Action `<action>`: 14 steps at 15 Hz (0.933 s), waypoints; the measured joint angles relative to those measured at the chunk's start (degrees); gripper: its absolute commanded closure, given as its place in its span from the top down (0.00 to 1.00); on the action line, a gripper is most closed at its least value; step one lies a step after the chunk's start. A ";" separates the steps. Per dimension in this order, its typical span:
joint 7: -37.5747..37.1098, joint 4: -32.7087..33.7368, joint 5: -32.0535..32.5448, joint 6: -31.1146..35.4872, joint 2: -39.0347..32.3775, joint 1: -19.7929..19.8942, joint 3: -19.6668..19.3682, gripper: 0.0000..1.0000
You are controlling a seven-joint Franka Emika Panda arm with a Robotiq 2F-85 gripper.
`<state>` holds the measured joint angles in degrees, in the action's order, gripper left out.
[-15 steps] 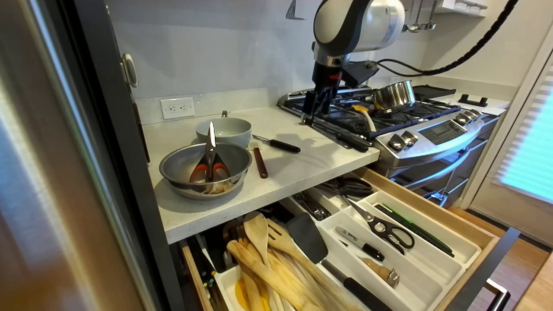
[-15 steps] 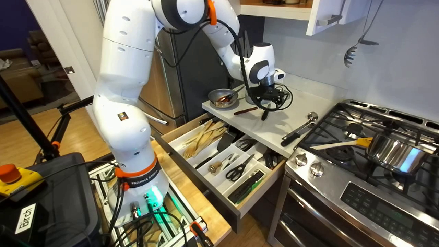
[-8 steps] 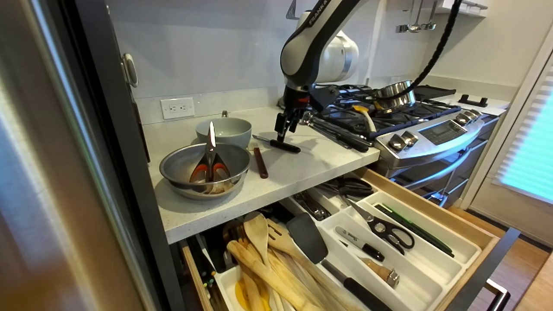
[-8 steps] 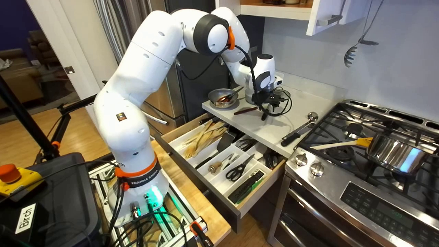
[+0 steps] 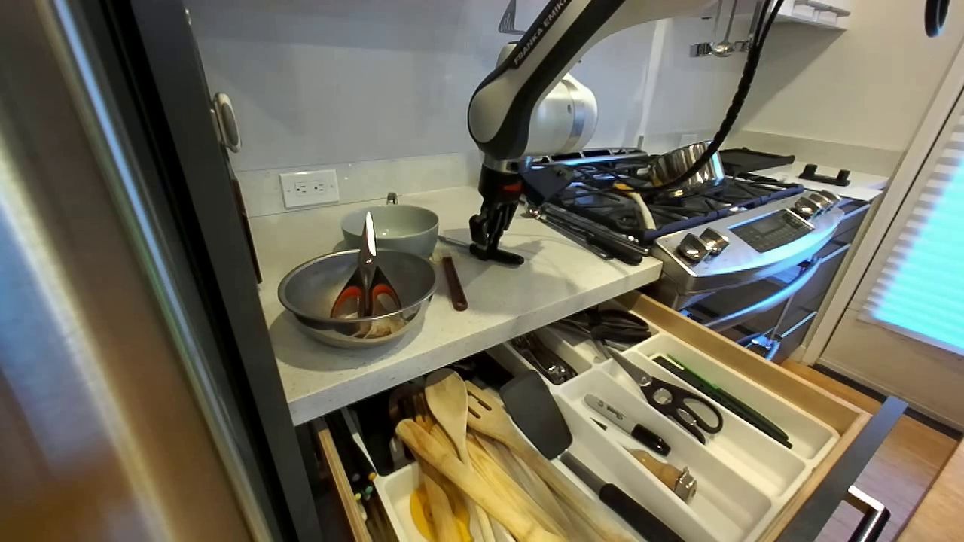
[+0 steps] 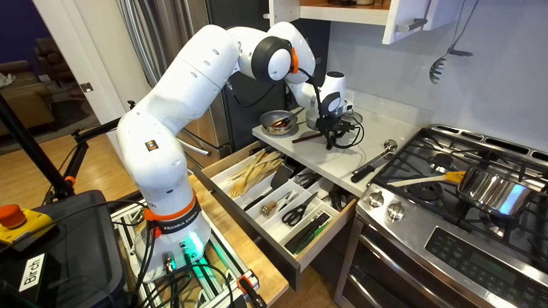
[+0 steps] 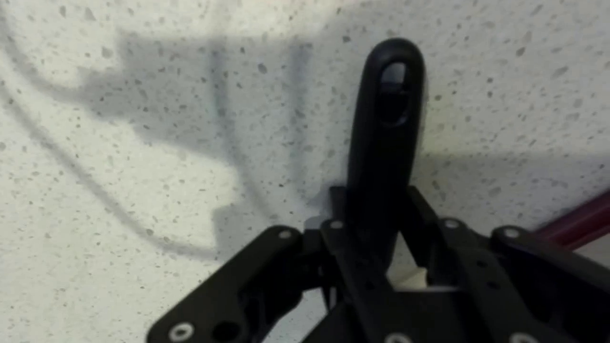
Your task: Move the knife to the open drawer
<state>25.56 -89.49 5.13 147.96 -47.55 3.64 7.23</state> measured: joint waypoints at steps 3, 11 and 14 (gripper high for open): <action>0.00 0.90 -0.01 -1.34 0.05 0.00 0.35 0.08; 9.86 -13.01 -6.65 -1.80 15.40 7.60 6.74 0.08; 21.76 -21.88 -13.50 -2.40 22.71 12.07 10.74 0.08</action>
<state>47.32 -111.38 -8.37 145.56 -24.84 15.71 17.97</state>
